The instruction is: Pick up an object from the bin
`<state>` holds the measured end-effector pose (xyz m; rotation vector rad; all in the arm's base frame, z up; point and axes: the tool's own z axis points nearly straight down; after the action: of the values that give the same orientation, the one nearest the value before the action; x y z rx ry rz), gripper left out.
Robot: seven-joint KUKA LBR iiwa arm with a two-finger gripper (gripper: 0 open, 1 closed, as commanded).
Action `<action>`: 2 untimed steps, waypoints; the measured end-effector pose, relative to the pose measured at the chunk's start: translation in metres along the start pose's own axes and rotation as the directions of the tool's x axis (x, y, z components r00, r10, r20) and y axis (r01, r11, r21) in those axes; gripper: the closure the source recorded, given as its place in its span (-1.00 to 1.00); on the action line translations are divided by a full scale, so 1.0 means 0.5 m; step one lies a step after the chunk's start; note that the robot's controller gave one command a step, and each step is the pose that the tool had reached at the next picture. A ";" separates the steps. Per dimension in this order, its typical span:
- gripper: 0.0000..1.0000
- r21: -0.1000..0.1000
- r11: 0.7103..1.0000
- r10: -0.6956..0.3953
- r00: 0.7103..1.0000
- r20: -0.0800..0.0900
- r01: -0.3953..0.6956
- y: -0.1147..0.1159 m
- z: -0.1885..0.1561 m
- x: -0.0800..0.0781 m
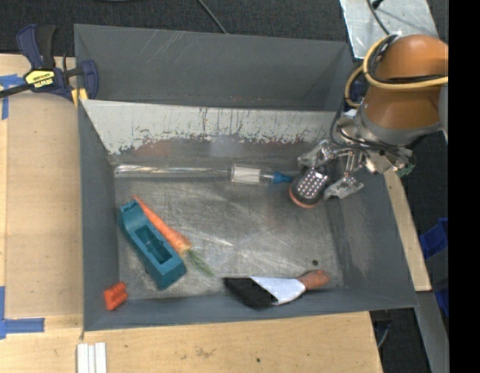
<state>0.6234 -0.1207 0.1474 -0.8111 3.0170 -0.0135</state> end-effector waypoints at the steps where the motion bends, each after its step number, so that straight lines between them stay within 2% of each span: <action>1: 1.00 -0.015 1.000 -0.027 1.000 0.000 0.027 -0.051 0.138 0.025; 2: 1.00 -0.009 1.000 -0.029 1.000 -0.007 0.029 -0.049 0.134 0.029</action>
Offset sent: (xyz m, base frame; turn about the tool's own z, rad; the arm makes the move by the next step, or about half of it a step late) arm -0.0094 0.0081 0.1216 -0.0173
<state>0.6245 -0.1492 0.0807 -0.8568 3.0142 -0.0039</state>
